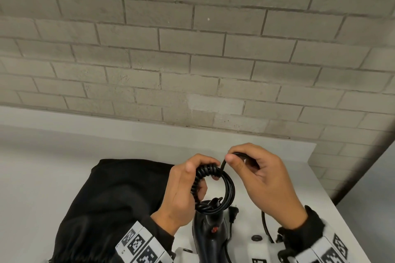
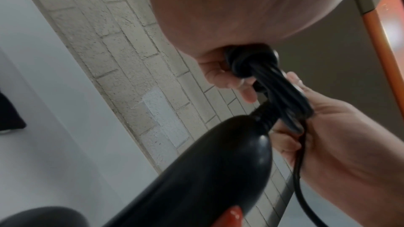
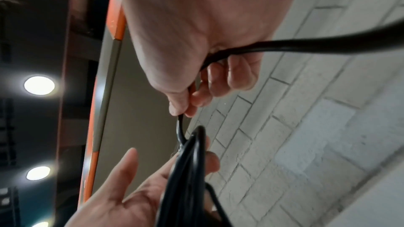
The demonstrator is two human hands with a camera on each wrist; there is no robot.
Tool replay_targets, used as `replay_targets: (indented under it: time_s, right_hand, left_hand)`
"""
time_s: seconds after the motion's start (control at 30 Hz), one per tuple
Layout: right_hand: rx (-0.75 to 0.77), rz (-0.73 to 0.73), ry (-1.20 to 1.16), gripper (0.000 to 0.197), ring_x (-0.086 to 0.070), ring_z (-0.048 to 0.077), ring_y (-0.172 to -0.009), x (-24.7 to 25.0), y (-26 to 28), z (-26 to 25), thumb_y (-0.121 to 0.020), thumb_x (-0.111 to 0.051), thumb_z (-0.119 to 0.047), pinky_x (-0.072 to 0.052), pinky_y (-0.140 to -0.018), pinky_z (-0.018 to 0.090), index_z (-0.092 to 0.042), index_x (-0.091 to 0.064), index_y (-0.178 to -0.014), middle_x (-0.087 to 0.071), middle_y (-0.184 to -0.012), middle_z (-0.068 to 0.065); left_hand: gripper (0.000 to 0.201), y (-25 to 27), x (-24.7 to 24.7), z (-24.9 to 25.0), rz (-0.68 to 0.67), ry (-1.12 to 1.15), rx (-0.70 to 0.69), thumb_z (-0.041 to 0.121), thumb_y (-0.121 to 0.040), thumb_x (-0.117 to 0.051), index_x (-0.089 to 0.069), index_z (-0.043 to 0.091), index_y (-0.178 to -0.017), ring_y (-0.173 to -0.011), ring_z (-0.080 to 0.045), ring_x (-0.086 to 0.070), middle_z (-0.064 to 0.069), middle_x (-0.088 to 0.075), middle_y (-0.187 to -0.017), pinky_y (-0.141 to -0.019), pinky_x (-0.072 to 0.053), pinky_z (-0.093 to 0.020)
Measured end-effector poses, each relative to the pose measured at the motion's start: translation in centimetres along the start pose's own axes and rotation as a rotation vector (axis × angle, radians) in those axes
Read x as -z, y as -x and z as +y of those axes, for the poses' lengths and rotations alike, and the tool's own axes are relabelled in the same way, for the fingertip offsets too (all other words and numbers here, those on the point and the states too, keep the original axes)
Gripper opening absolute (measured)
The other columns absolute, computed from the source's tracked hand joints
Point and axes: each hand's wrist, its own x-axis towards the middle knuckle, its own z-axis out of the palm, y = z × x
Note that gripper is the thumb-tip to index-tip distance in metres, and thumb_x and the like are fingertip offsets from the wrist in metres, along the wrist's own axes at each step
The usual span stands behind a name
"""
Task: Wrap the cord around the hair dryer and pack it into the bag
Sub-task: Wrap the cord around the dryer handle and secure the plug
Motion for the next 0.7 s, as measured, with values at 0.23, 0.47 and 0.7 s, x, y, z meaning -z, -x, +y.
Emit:
replay_targets:
  time_s: [0.23,0.47,0.7]
  right_hand:
    - [-0.175,0.044,-0.253,0.01,-0.06,0.027,-0.07,-1.7,-0.2,0.7,-0.088,-0.066,-0.029,-0.05,-0.065,0.035,-0.022,-0.073,-0.085,-0.07,-0.079,-0.001]
    - [-0.366,0.211,-0.441,0.01,-0.067,0.009,-0.086,-3.1,1.1,0.7,-0.083,-0.071,-0.021,-0.052,-0.079,0.02,-0.013,-0.07,-0.088,-0.072,-0.085,0.0]
    - [-0.485,0.11,-0.585,0.027,-0.071,0.014,-0.089,-3.9,3.8,0.5,-0.091,-0.058,-0.036,-0.055,-0.074,0.021,-0.016,-0.075,-0.096,-0.076,-0.095,0.002]
  left_hand:
    - [0.021,-0.3,0.1,0.6,-0.046,-0.192,-0.078,0.033,-0.083,-0.071,-0.067,0.018,-0.097,-0.049,-0.027,-0.054,-0.003,-0.068,-0.077,-0.05,-0.048,-0.035]
    - [0.02,0.1,-0.5,0.3,0.022,-0.215,-0.071,0.034,-0.082,-0.073,-0.067,0.028,-0.099,-0.058,-0.016,-0.058,0.008,-0.067,-0.077,-0.059,-0.051,-0.023]
    - [0.03,0.3,-0.6,0.2,0.038,-0.219,-0.087,0.034,-0.087,-0.069,-0.064,0.026,-0.116,-0.054,-0.005,-0.056,0.007,-0.07,-0.076,-0.057,-0.049,-0.022]
